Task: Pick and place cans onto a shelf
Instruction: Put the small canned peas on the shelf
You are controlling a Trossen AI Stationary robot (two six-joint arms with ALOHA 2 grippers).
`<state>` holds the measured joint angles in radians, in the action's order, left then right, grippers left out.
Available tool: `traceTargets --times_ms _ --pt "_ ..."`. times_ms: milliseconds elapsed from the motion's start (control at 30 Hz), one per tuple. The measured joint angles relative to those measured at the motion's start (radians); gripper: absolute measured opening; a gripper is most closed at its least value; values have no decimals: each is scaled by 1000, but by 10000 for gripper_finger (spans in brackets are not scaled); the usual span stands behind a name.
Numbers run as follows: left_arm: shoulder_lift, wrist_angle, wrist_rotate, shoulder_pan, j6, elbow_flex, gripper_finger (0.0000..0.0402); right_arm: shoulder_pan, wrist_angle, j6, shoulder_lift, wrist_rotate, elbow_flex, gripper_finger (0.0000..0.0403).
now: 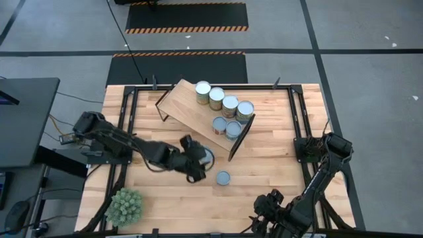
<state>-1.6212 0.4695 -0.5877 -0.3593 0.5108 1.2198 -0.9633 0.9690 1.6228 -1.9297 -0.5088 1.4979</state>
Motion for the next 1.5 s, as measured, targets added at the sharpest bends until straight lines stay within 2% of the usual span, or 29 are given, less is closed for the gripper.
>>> traceTargets --times_ms 267,667,767,933,1133,1300,1500 --pt "110 115 -23 127 -38 0 282 26 10 -2 0 -21 0 347" --pt "103 77 -12 341 -131 0 282 65 5 -2 0 -27 0 348" --pt "103 50 36 392 -181 0 282 71 5 -2 0 -26 0 348" --pt "94 -1 186 463 -262 0 282 82 6 -2 0 -25 0 348" --pt "61 -45 277 492 -300 0 282 87 3 -7 0 -25 0 347" --pt "41 -61 277 485 -298 1 284 88 1 -5 0 -25 0 348" --pt "36 -69 277 484 -296 1 307 88 -2 -4 0 -25 0 347"
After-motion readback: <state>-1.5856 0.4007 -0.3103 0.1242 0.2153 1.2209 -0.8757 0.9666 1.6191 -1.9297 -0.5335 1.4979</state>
